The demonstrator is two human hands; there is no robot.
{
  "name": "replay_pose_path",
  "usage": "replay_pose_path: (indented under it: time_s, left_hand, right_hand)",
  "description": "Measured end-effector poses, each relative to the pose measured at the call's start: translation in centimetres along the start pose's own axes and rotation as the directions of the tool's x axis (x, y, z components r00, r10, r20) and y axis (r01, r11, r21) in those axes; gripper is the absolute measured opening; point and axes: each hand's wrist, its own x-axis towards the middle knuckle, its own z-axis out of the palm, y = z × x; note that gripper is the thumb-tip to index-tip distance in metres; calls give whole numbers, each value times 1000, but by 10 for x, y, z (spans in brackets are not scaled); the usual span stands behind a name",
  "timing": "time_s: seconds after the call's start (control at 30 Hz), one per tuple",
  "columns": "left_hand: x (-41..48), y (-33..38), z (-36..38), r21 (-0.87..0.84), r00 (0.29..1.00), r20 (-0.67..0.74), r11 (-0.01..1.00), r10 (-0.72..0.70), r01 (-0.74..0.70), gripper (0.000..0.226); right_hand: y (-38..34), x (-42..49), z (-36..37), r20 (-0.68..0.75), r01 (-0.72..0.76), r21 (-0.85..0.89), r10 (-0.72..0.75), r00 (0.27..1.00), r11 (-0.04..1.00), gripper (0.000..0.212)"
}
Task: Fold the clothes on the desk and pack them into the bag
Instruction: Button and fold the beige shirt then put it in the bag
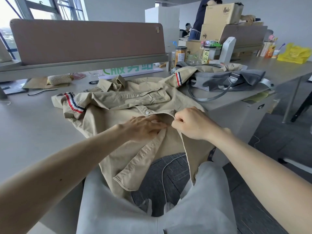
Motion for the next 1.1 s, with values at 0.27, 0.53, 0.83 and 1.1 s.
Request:
replay_pose_path:
  time_s: [0.27,0.53,0.83,1.1]
  left_hand:
    - [26,18,24,-49,935,-284,977,-214,209,62]
    - [12,-4,35,-36,904,-390,978,177,-207,27]
    - [-4,9,33,-14,986,-135,994,102,-105,57]
    - [0,2,38,51,940,-317,992,126,-116,61]
  right_hand:
    - [9,-2,0,34,9,-6,-9,999,1000,41]
    - [20,0,1,-17,-7,11,7,1000,1000,42]
    - [13,5,-7,-106,-12,-24,9,994,1000,44]
    - [10,3,-1,-108,-39,-14,37,994,999,42]
